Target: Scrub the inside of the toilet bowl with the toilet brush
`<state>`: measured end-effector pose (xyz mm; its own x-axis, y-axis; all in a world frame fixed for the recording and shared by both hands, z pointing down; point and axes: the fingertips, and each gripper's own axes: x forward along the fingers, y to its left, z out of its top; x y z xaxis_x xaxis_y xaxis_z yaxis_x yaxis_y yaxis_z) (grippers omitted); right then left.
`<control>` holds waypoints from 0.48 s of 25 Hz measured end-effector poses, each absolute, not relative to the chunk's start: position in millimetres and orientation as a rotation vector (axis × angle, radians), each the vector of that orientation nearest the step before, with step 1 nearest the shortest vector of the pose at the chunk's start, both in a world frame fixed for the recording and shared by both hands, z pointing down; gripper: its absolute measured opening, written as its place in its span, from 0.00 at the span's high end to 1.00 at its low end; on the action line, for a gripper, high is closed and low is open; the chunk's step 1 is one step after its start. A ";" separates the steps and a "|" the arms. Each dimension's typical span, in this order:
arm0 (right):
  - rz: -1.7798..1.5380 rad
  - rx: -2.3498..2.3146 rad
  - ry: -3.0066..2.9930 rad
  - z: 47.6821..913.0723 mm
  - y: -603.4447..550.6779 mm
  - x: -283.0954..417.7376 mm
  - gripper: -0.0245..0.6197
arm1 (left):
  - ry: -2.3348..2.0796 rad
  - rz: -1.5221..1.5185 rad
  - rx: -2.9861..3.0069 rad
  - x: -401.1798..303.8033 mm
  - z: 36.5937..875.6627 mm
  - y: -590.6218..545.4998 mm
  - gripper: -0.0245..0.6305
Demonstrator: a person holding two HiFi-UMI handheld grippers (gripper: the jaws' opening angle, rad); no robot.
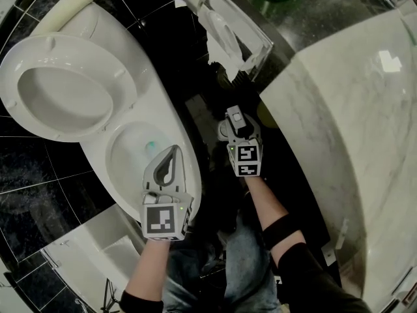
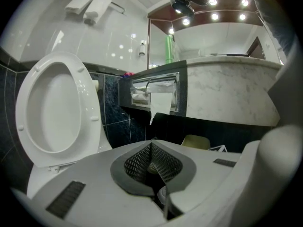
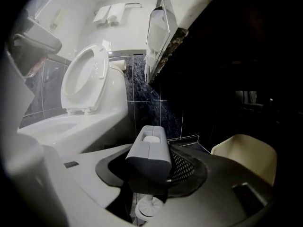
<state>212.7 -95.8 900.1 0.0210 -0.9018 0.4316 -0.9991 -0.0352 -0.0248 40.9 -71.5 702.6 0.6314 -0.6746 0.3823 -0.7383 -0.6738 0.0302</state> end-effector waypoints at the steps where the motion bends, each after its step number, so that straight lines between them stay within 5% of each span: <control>1: 0.480 2.014 -1.959 893.0 -95.9 212.3 0.64 | -1.169 0.515 2.666 39.4 699.2 -70.1 0.96; 12: 0.444 1.944 -2.009 756.5 -86.7 184.4 0.64 | -1.200 0.545 2.634 9.2 599.5 -49.1 0.96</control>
<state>184.4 -86.7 756.5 -0.0315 -0.9036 0.4272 -0.9995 0.0313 -0.0074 9.2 -49.1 599.5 0.6034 -0.6855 0.4073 -0.7577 -0.6521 0.0251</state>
